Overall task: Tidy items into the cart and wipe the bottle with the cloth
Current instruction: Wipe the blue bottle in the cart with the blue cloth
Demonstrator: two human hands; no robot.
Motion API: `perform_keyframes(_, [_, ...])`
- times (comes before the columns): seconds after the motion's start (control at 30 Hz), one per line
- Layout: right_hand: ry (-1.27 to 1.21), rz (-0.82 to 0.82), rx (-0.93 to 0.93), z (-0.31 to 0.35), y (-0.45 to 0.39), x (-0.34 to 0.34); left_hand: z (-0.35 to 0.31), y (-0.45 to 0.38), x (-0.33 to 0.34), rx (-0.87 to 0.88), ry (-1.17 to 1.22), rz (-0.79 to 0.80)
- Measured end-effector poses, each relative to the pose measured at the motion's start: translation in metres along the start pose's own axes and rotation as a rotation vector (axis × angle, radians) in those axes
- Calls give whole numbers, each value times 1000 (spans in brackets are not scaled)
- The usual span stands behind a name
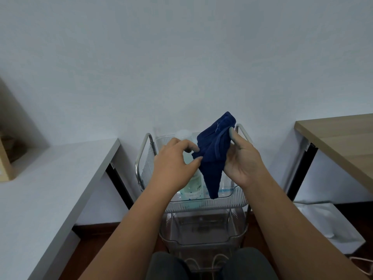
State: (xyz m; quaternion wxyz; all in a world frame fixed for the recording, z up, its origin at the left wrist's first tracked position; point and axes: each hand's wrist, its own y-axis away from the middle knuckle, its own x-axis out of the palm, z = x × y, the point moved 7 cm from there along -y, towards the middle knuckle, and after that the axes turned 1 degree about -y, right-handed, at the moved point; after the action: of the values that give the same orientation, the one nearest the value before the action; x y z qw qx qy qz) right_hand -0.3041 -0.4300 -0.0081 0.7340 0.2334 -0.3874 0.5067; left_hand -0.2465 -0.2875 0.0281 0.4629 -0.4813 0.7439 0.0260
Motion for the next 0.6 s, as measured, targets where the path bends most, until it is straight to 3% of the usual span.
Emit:
perform_keyframes(0.13, [2, 7, 89, -8, -1, -3, 4, 0, 1, 0, 47, -9])
perform_keyframes(0.27, [53, -73, 55, -6, -3, -12, -3, 2, 1, 70, 99, 5])
perform_keyframes(0.33, [267, -184, -31, 1, -4, -19, -13, 3, -2, 156, 145, 4])
perform_keyframes(0.47, [927, -360, -213, 19, -3, -26, -31, 2, -3, 289, 208, 6])
perform_keyframes(0.53, [1136, -197, -325, 19, 1, -9, -30, -2, 1, 273, 233, 12])
perform_keyframes(0.6, [1151, 27, -282, 7, 4, 8, -26, -8, 4, 249, 230, 18])
